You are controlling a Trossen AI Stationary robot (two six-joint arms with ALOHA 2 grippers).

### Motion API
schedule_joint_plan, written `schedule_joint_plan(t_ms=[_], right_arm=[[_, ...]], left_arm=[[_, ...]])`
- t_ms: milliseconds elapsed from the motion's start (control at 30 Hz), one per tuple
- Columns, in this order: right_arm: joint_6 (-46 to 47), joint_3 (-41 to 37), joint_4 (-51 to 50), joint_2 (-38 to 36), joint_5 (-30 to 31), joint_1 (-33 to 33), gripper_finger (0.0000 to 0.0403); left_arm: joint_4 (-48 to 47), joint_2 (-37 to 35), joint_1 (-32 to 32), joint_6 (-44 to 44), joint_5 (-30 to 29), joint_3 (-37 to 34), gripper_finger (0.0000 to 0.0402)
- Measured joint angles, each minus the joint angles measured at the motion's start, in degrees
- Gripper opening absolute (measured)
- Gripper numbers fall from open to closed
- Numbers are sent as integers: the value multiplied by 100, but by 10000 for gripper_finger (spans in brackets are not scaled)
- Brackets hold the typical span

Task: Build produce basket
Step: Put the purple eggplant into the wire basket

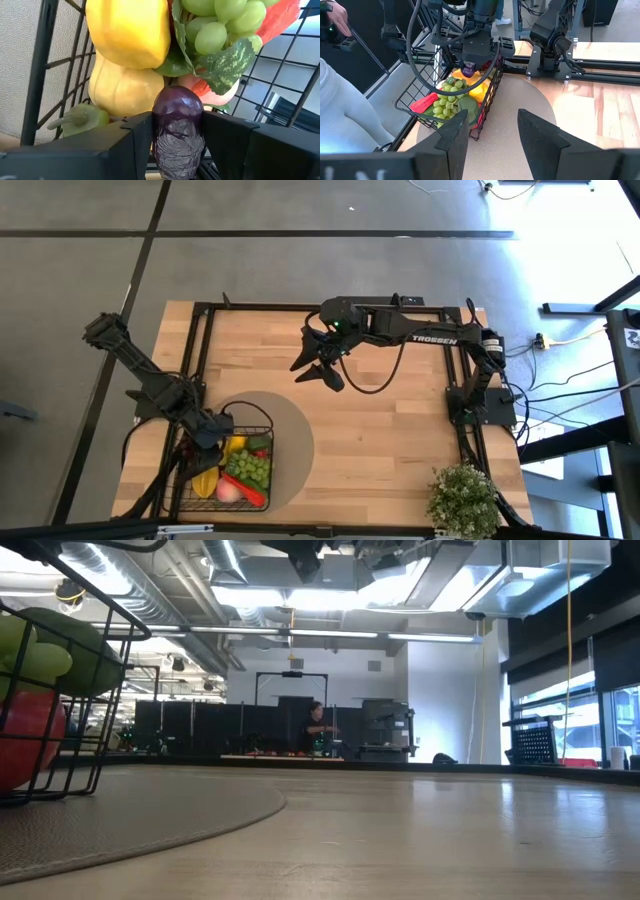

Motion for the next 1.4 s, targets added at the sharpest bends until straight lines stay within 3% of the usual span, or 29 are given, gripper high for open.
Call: schedule_joint_plan(t_ms=[267,533,833,1167,1400], right_arm=[[-1,0,0,0,2,0,163],[-1,0,0,0,2,0,163],[-22,0,-2,0,4,0,163],[-25,0,-4,-4,2,0,163],[-25,0,-6,-4,2,-2,163]], left_arm=[[-2,-1,14,-52,-10,0,155],[0,-1,15,-145,-220,0,120],[1,0,15,-17,-310,0,156],[52,-84,42,-574,-177,0,156],[50,-388,31,-442,-80,166,156]])
